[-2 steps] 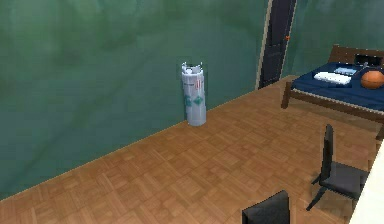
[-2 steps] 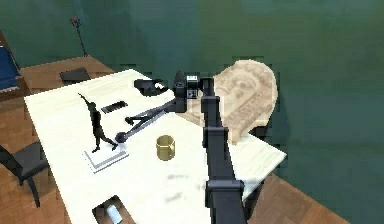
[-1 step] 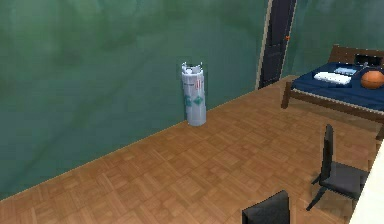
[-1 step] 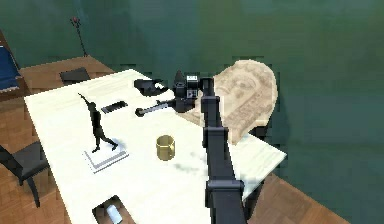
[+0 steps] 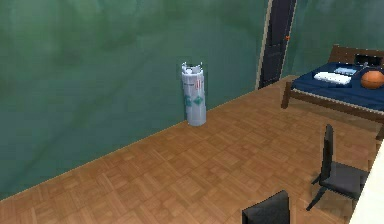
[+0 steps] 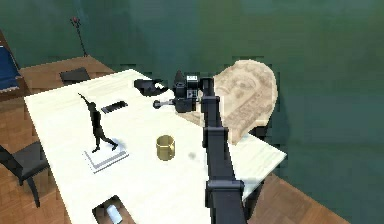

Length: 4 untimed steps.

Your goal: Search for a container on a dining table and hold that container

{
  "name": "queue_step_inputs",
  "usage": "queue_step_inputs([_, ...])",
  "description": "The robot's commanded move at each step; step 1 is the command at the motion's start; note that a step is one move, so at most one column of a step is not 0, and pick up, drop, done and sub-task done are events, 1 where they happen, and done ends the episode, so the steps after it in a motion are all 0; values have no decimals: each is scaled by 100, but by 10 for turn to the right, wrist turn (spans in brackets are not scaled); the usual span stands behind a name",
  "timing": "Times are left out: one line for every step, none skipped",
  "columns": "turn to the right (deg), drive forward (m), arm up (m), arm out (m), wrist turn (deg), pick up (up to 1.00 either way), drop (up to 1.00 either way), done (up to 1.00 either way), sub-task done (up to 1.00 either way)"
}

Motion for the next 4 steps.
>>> queue_step_inputs([0, 0, -30, 0, 0, 0, 0, 0, 0])
queue_step_inputs([0, 0, 0, 0, 0, 100, 0, 0, 0])
queue_step_inputs([0, 0, 10, 0, 0, 0, 0, 0, 0])
queue_step_inputs([0, 0, 0, 0, 0, 0, 0, 100, 0])
